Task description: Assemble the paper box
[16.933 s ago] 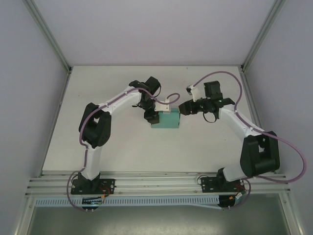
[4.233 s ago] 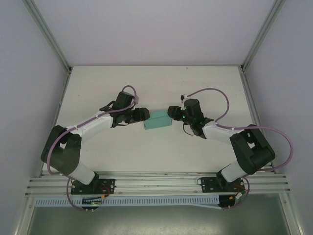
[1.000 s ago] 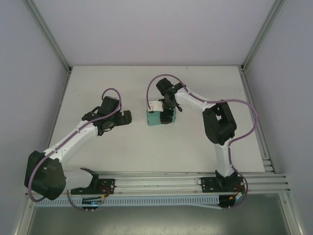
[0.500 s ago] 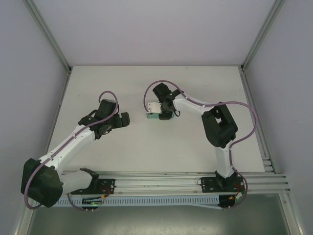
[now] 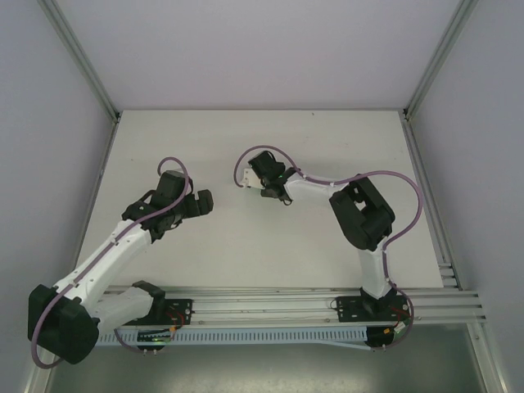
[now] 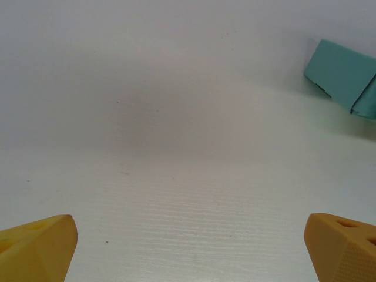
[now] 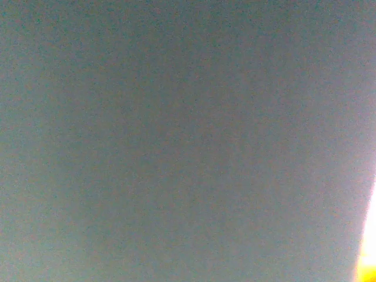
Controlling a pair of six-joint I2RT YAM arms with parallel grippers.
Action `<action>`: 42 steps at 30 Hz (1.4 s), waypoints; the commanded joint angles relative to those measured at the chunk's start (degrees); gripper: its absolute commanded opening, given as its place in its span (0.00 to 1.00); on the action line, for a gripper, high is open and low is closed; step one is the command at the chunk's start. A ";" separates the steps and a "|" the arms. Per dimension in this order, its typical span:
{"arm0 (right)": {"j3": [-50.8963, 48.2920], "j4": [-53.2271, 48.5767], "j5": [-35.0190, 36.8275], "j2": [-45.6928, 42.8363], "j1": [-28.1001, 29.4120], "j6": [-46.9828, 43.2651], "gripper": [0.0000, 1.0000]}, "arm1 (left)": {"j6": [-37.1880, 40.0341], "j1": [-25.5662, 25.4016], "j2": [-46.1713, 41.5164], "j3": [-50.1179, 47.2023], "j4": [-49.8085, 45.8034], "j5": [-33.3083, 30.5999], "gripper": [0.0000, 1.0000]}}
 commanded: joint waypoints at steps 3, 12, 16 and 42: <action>-2.31 -1.43 0.39 -2.46 0.82 -0.08 0.77 | -0.88 0.19 -1.41 -1.29 -1.69 -0.39 0.99; -2.07 -12.12 -7.83 -6.22 2.07 0.03 0.99 | -0.20 0.22 0.08 -1.33 -0.09 1.32 0.98; -2.09 -13.91 -12.53 -10.03 2.07 2.33 0.99 | 0.19 0.23 1.13 -2.03 2.33 3.07 0.98; -54.39 50.03 -17.24 -37.64 -39.67 55.09 0.99 | 32.19 17.92 18.65 -24.00 77.91 -7.59 0.99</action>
